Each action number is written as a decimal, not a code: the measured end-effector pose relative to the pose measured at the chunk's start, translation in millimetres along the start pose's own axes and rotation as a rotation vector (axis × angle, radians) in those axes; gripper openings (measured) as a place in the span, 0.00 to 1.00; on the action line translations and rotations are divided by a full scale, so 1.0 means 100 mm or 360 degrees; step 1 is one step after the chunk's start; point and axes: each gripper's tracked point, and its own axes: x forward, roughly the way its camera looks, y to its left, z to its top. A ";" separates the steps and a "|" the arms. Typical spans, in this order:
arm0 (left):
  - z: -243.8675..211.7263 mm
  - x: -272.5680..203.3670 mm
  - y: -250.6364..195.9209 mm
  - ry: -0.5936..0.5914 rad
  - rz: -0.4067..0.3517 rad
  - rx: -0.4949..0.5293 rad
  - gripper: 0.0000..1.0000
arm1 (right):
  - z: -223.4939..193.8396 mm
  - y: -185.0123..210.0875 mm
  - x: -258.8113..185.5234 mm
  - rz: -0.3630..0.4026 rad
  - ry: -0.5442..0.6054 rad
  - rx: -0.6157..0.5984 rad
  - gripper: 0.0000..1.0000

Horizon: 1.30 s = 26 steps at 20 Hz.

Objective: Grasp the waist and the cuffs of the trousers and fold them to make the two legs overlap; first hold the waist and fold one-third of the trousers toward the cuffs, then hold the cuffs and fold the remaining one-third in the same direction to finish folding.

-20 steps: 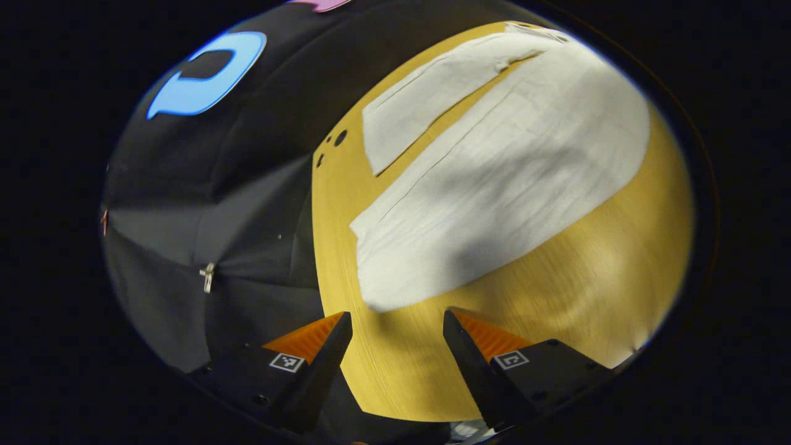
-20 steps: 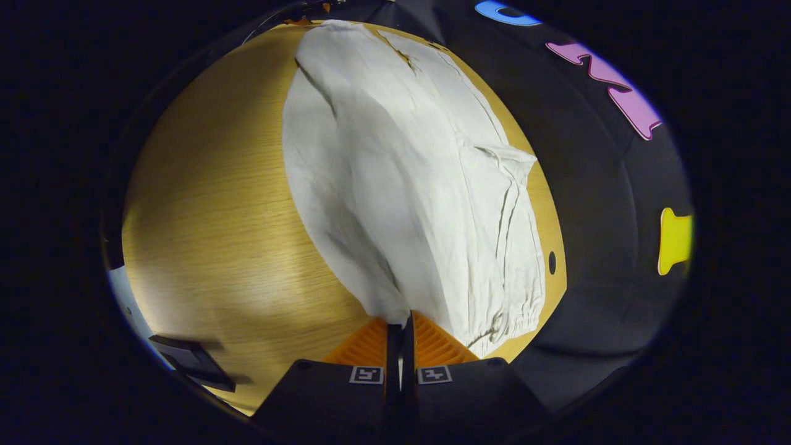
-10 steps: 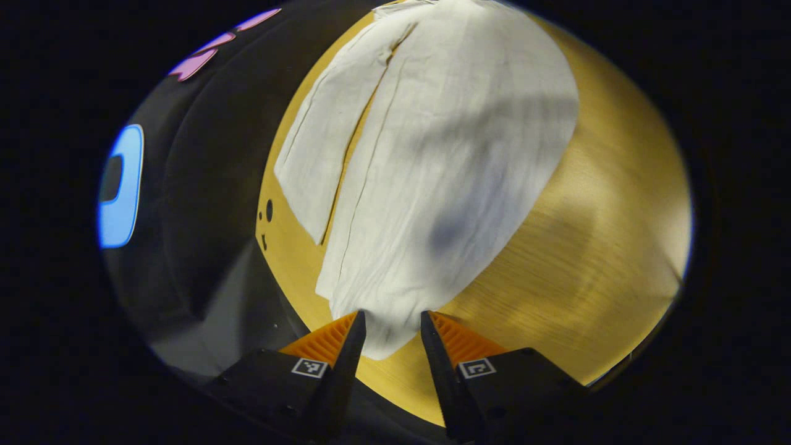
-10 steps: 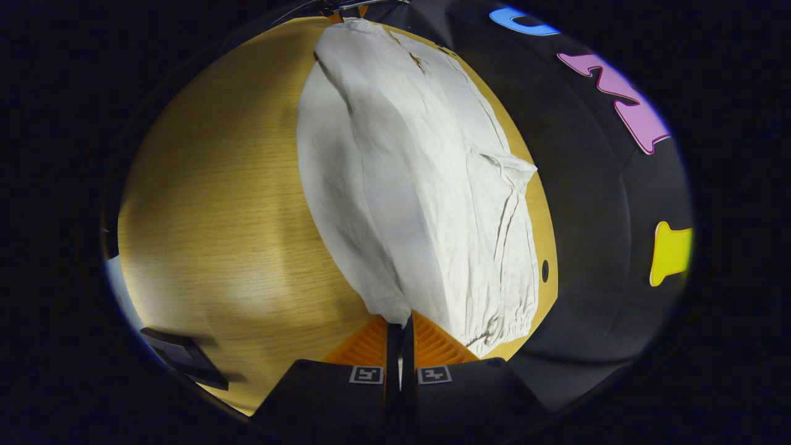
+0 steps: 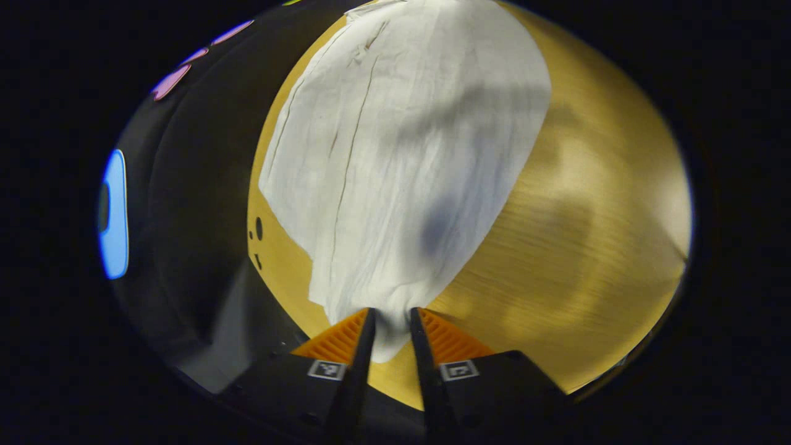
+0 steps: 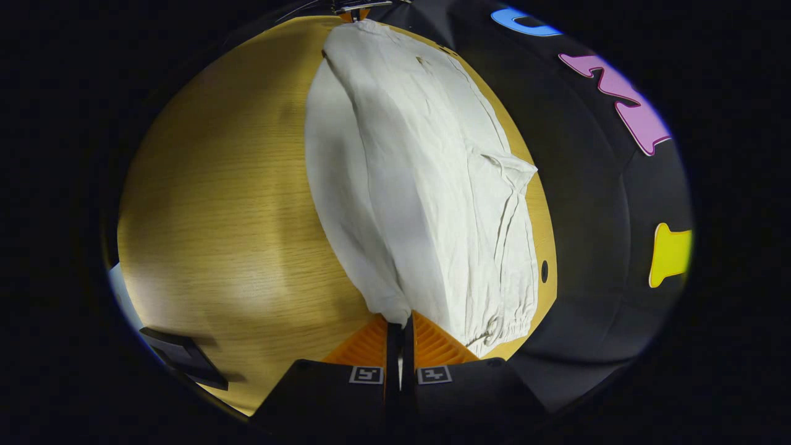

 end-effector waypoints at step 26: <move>0.05 -0.26 -0.02 -0.0112 -0.0117 -0.0537 0.05 | 0.04 -0.72 -0.18 -0.0231 -0.0026 0.0341 0.05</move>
